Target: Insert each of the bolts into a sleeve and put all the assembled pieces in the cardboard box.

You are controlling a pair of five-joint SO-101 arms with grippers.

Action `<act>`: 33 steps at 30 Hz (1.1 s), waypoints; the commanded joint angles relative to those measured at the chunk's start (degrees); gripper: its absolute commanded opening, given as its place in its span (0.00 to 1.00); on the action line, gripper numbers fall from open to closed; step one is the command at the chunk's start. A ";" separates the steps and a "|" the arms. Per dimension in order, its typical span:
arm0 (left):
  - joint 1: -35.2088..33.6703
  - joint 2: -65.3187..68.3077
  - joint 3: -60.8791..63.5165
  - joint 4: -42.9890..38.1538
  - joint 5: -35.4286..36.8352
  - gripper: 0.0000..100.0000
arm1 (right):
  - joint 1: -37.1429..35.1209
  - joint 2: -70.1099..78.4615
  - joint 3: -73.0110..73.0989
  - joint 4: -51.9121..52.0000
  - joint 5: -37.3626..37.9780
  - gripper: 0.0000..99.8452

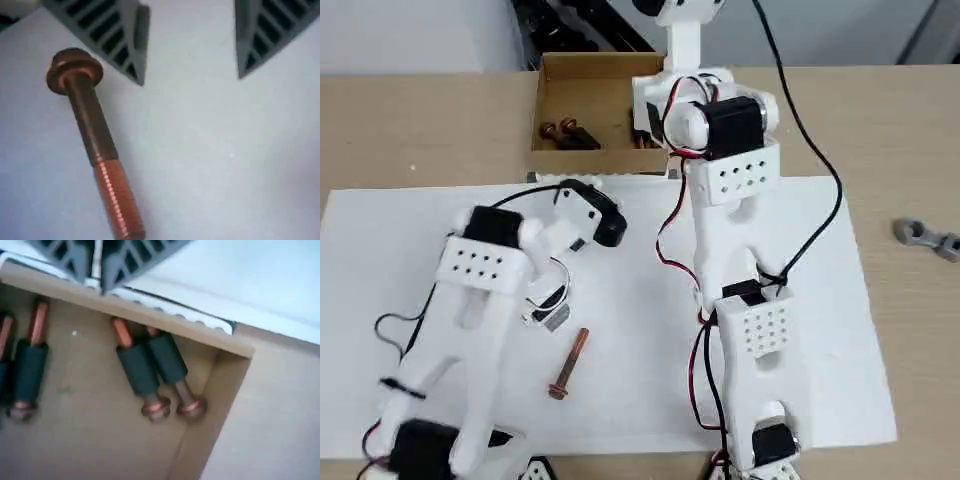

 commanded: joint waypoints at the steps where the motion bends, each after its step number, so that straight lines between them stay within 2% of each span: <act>1: -0.44 1.76 -0.04 0.09 0.09 0.11 | 0.48 -4.70 -5.27 0.48 -0.44 0.00; 5: -0.26 2.55 0.13 -2.55 5.45 0.11 | 0.22 -5.05 -5.27 0.48 -0.53 0.00; 7: 0.88 2.90 0.92 -3.08 5.80 0.11 | 0.22 -4.97 -5.27 0.57 -0.53 0.00; 13: 7.82 2.29 7.43 -3.96 -6.24 0.11 | 0.40 -4.97 -5.19 0.57 -0.35 0.00; 18: 11.34 2.73 12.53 -9.41 -6.42 0.11 | 0.57 -5.41 -5.19 0.75 0.26 0.00; 22: 11.16 2.73 16.57 -12.92 -6.07 0.11 | 0.57 -5.41 -5.19 0.75 1.58 0.00; 33: 8.70 2.81 20.62 -20.48 0.88 0.11 | 0.22 -5.32 -5.19 0.75 1.67 0.00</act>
